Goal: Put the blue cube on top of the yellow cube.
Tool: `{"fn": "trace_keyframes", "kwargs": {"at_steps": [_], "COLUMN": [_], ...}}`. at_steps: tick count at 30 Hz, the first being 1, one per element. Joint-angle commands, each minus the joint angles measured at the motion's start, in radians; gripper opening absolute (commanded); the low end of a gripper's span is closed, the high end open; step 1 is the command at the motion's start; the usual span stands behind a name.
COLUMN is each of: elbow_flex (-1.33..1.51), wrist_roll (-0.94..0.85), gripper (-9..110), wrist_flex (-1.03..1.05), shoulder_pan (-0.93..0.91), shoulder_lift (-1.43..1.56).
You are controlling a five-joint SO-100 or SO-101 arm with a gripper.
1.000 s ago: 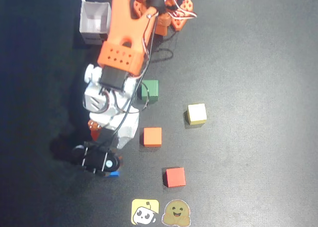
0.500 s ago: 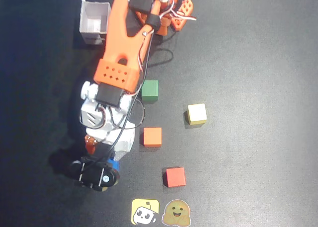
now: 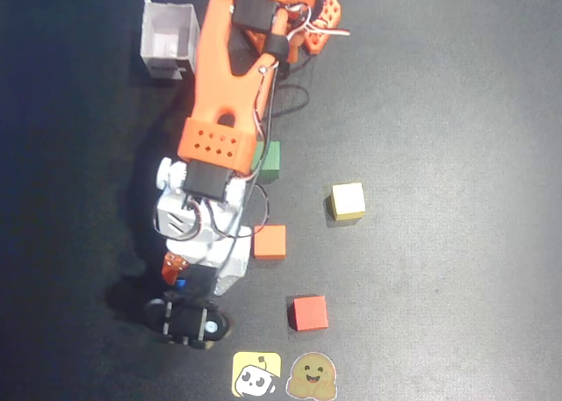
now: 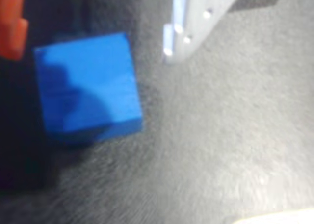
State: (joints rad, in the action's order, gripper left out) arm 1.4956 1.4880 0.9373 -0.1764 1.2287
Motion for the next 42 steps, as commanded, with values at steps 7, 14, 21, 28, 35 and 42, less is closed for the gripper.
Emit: {"fn": "trace_keyframes", "kwargs": {"at_steps": [7,14,21,28,35,42], "elbow_flex": [-0.071,-0.074,-0.066,-0.057,-0.055,-0.054], "wrist_roll": [-0.063,-0.071,-0.072,-0.071,-0.071,-0.072], "gripper": [22,22,21,20,19,9], "wrist_flex": [-0.02,-0.041,-0.064,-0.072,-0.077,-0.092], "shoulder_pan": [-0.008,-0.014,-0.02,-0.02,-0.025,-0.032], "shoulder_lift": [-0.018,-0.052,-0.075,-0.089,-0.114,-0.127]}}
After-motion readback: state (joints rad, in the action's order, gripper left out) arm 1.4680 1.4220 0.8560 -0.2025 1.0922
